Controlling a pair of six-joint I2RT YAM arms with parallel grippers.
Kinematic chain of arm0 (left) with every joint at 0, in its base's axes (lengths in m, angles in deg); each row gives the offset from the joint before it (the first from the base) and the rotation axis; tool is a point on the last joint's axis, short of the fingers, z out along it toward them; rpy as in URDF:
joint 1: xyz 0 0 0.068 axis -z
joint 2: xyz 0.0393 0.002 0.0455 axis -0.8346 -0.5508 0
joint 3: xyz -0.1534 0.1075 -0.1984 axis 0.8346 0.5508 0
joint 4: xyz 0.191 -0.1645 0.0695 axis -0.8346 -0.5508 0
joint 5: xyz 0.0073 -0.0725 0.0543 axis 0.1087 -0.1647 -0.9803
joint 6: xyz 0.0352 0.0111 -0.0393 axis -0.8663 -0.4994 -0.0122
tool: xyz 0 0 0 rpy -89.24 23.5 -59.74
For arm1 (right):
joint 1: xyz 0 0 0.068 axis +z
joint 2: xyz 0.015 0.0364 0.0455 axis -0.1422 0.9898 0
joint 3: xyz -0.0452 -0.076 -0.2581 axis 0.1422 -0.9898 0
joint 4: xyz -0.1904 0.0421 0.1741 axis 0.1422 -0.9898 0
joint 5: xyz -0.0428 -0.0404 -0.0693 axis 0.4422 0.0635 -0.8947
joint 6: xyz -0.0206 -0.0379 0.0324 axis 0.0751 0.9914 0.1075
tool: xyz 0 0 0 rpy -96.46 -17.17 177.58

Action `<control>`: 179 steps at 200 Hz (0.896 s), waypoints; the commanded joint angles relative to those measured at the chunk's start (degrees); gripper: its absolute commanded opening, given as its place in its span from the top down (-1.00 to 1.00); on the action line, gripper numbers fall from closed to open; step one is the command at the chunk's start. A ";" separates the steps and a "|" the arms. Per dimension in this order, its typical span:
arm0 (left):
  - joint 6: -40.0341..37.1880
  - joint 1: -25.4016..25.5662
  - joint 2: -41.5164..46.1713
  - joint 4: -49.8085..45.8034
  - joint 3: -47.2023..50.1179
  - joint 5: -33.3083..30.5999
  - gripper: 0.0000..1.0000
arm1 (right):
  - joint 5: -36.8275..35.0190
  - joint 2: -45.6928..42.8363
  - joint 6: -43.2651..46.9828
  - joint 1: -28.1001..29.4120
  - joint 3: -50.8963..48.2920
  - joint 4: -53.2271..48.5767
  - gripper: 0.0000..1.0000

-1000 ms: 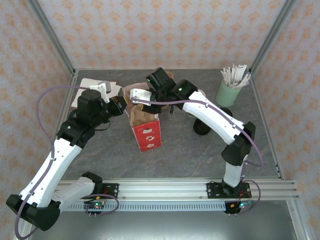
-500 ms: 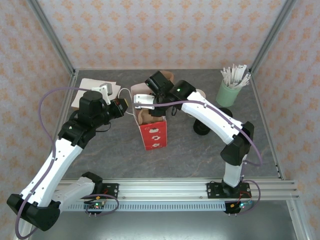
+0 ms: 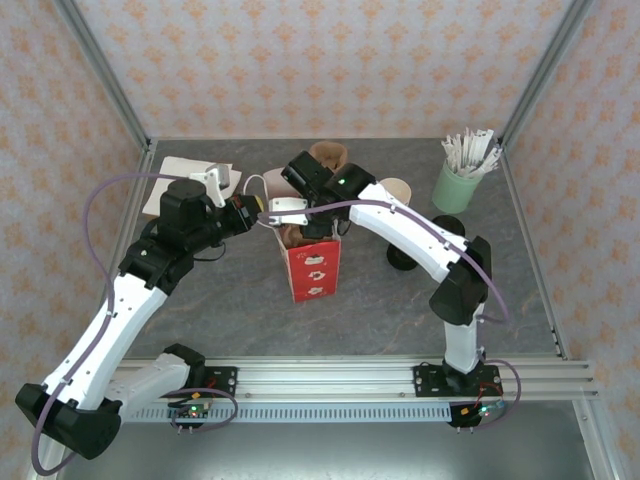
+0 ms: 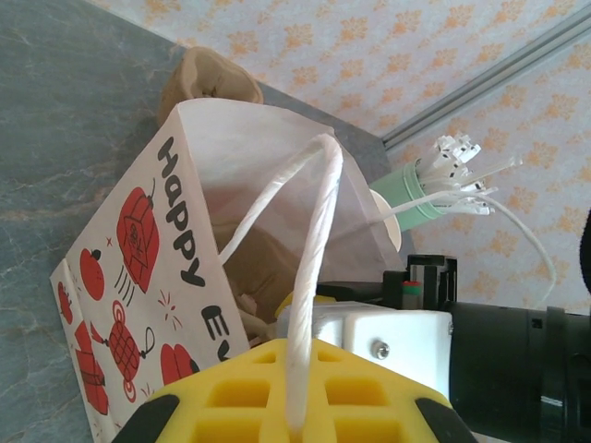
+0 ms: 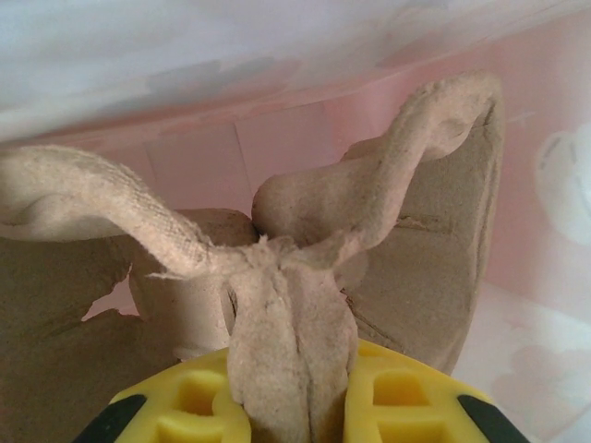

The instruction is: Pack the takeout coffee

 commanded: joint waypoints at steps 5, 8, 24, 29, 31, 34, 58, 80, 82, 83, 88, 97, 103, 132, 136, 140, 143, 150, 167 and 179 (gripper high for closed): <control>0.05 -0.42 -0.46 1.34 -0.87 1.10 0.92 | -0.35 0.80 -0.90 0.24 1.87 -2.66 0.62; 0.01 -0.45 -0.48 1.28 -0.91 1.05 0.92 | -0.30 0.82 -1.02 0.25 1.78 -2.65 0.63; -0.35 -0.48 -0.35 -0.08 -1.00 -0.20 0.92 | -0.32 1.15 -1.17 0.21 1.67 -2.84 0.63; -0.41 -0.46 -0.24 -0.73 -1.05 -0.88 0.92 | -0.49 1.15 -1.19 0.22 1.51 -2.83 0.63; -0.44 -0.46 -0.18 -1.03 -1.18 -1.22 0.92 | -0.56 1.16 -1.13 0.24 1.50 -2.84 0.63; -0.57 -0.46 -0.14 -1.41 -1.24 -1.65 0.92 | -0.63 1.16 -1.12 0.23 1.38 -2.85 0.63; -1.58 -0.46 0.73 -3.37 -1.74 -3.53 0.92 | -1.05 1.50 -0.92 0.17 0.97 -3.03 0.63; -1.86 -0.46 0.88 -3.91 -2.37 -3.52 0.93 | -0.90 1.76 -1.25 0.19 0.96 -2.65 0.64; -1.86 -0.46 0.85 -3.98 -2.47 -3.44 0.93 | -0.89 1.77 -1.32 0.17 0.96 -2.67 0.64; -1.90 -0.46 0.84 -3.97 -2.50 -3.41 0.93 | -0.91 1.73 -1.34 0.17 1.01 -2.63 0.64; -1.86 -0.41 0.73 -4.03 -2.55 -3.31 0.93 | -0.77 1.76 -1.41 0.16 1.08 -2.52 0.65; -1.61 -0.46 0.57 -3.99 -2.54 -3.30 0.92 | -0.50 1.69 -1.65 0.10 1.30 -2.43 0.65; -1.46 -0.46 0.49 -3.95 -2.49 -3.38 0.92 | -0.21 1.54 -1.81 -0.01 1.31 -2.26 0.65; -0.98 -0.47 0.57 -3.69 -2.67 -3.83 0.93 | 1.54 0.38 -2.45 -0.45 0.61 -0.92 0.65; -0.90 -0.46 0.58 -3.81 -2.82 -3.97 0.93 | 1.67 0.26 -2.44 -0.53 0.61 -0.92 0.65; -0.89 -0.46 0.64 -3.92 -2.95 -4.07 0.93 | 1.75 0.16 -2.41 -0.54 0.61 -0.92 0.65; -0.89 -0.46 0.61 -3.95 -2.97 -4.16 0.93 | 1.71 0.12 -2.44 -0.62 0.61 -0.92 0.65; -0.88 -0.46 0.74 -3.73 -2.97 -4.18 0.93 | 1.55 0.16 -2.40 -0.63 0.78 -1.05 0.65; -0.63 -0.46 0.37 -3.30 -3.10 -4.14 0.93 | 0.41 0.54 -2.12 -0.71 1.44 -1.95 0.64; -0.71 -0.46 -0.48 -3.37 -3.55 -3.58 0.92 | 0.03 0.97 -2.29 -0.89 1.80 -2.51 0.64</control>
